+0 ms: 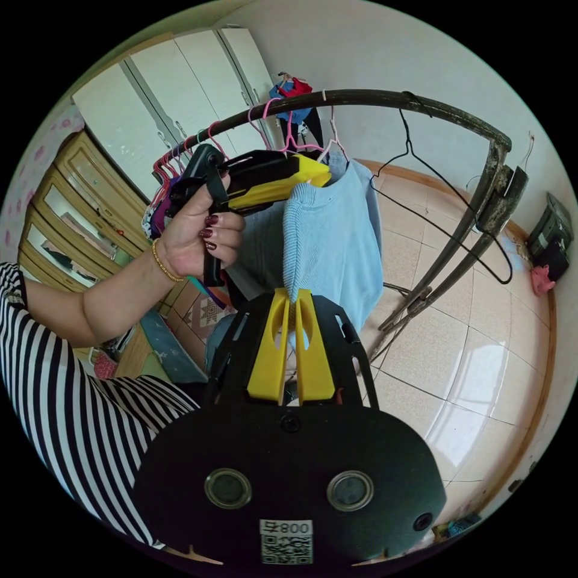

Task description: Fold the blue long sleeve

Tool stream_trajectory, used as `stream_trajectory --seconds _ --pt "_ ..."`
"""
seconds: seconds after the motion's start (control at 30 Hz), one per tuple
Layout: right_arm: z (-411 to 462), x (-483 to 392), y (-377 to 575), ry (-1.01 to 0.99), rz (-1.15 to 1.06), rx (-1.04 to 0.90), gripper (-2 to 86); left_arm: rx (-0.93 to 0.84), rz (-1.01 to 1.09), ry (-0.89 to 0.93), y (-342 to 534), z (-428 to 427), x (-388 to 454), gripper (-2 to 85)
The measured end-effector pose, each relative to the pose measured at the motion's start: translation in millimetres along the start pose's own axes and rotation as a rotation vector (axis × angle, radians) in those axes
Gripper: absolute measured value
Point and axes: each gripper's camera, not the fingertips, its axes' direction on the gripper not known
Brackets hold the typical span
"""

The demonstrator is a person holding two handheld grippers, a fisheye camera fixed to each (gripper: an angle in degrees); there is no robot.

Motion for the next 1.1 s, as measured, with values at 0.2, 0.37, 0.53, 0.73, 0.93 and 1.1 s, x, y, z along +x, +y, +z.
stream_trajectory --seconds 0.2,0.37,0.53,0.73,0.93,1.1 --pt "-10.4 7.3 7.9 0.021 -0.002 0.016 1.1 0.014 -0.070 0.074 -10.7 -22.6 -6.7 1.9" --pt "-15.4 14.1 18.3 0.052 0.005 0.032 1.2 -0.002 -0.097 0.099 -20.9 -33.0 -7.6 1.3" --pt "-24.6 25.1 34.6 0.065 0.039 0.044 1.1 0.005 -0.106 0.135 -26.7 -49.8 -11.0 1.3" --pt "-25.2 32.6 61.1 0.108 0.077 -0.005 1.1 0.084 -0.045 0.331 -45.5 -82.4 0.1 2.7" --pt "-41.1 59.6 66.4 0.002 0.175 0.070 1.1 0.095 0.027 0.375 -76.9 -116.6 19.9 4.7" --pt "-22.3 83.0 44.5 -0.029 0.181 0.034 1.0 0.131 -0.034 0.433 -61.8 -138.1 -11.5 5.8"
